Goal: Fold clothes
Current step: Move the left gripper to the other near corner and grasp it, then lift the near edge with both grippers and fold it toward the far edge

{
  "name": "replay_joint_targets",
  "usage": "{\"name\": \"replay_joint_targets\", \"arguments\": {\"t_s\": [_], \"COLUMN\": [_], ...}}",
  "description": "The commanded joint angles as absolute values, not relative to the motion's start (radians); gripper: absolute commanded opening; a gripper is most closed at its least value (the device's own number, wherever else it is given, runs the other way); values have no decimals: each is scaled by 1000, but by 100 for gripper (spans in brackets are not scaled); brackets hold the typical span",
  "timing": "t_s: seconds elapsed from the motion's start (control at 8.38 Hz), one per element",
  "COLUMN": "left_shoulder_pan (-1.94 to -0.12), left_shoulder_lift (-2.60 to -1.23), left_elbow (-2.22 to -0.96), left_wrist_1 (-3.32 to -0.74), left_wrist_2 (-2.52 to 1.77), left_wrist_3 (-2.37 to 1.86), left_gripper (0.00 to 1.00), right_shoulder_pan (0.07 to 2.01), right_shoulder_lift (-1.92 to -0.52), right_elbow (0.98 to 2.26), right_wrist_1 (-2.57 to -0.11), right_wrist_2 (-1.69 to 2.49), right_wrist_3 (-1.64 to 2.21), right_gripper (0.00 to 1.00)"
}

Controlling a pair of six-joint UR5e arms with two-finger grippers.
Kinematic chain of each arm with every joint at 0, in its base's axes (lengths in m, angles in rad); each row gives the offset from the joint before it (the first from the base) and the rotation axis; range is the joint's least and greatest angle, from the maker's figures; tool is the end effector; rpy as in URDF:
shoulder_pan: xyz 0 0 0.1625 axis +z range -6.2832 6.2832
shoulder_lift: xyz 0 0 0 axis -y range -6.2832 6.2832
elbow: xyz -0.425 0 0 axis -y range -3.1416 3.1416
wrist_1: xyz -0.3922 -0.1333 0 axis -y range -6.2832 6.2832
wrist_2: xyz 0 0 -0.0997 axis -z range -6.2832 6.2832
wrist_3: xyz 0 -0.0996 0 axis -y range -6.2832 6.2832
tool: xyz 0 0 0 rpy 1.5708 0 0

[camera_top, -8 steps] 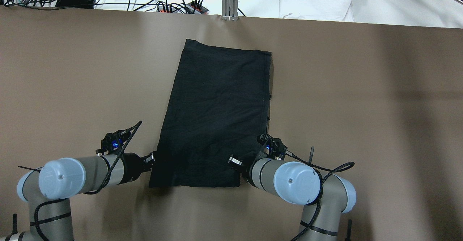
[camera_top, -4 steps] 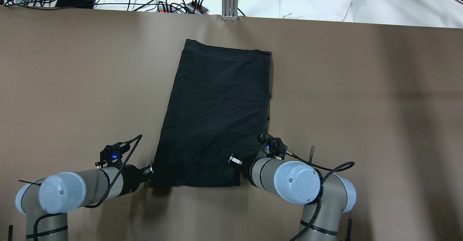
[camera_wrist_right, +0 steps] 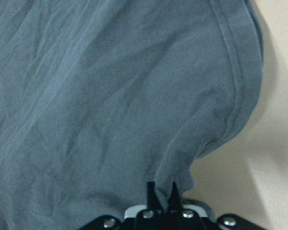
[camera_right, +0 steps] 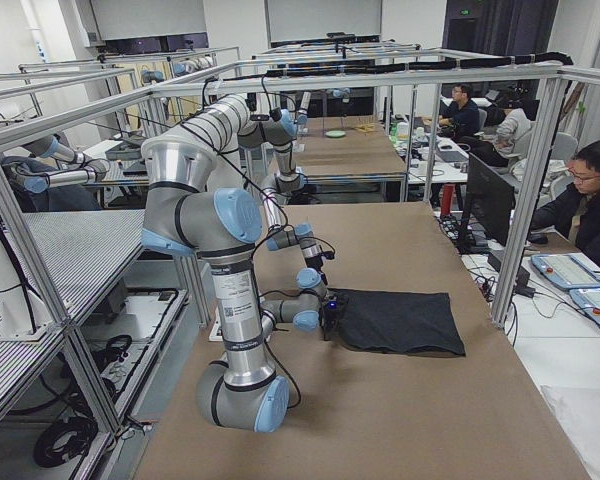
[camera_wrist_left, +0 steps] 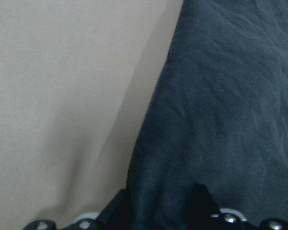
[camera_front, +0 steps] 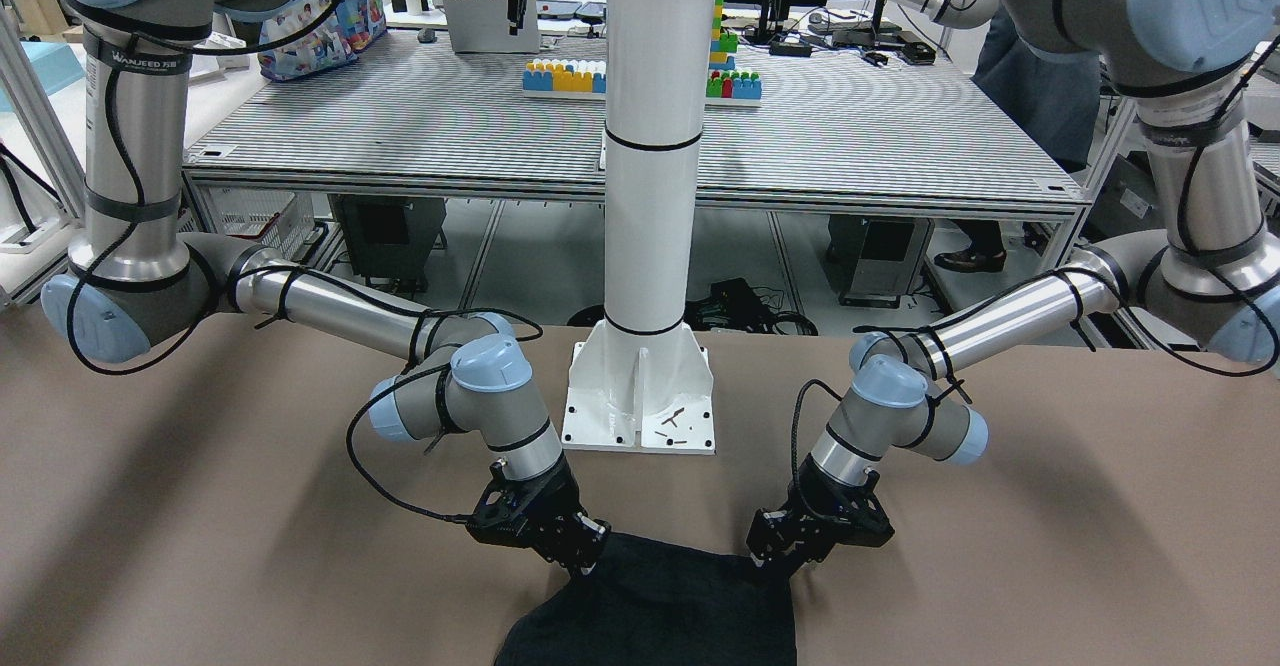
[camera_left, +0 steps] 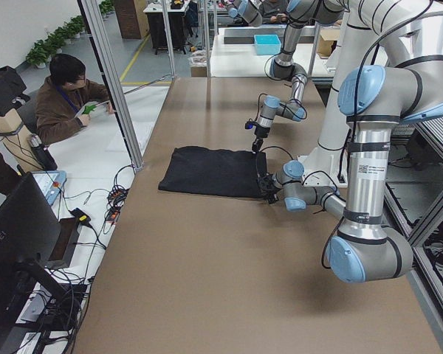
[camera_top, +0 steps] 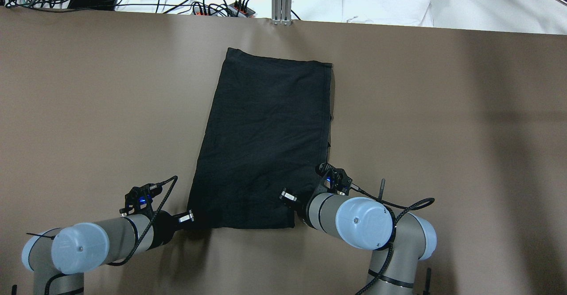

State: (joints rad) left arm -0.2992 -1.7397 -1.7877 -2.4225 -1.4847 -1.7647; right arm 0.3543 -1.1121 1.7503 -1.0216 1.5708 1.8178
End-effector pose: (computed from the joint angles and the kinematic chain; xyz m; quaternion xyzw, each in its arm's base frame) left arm 0.4945 -0.3010 0.3721 0.0655 0.5768 -0.2228 0.7831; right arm -0.5473 -0.3446 0.2547 0.0300 -0.5586 0.2455 0.7917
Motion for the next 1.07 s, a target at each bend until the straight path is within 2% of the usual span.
{"name": "replay_joint_targets", "arguments": {"t_s": [0.0,0.36,0.72,0.96], "left_shoulder_pan": [-285,-287,-293,-272], "left_shoulder_lift": [-1741,-1714,-1720,-1717], "left_elbow": [-1792,-1896,-1928,-1994], "left_wrist_1": [-2422,-2421,-2422,-2421], "left_wrist_2": [-1471,-1509,-1554,-1559], "left_wrist_3": [-1752,-1735,-1655,-1654], "left_gripper": [0,0,0,0], "right_shoulder_pan": [356,354,284,183], "right_shoulder_lift": [-1120,-1138,-1299,-1338], "right_elbow": [1752,1782,2003,2045], "right_wrist_1": [-1022,-1020,-1020,-1020], "right_wrist_2": [1572,1591,1612,1592], "right_wrist_3": [1818,1793,1796,1808], "right_gripper": [0,0,0,0]}}
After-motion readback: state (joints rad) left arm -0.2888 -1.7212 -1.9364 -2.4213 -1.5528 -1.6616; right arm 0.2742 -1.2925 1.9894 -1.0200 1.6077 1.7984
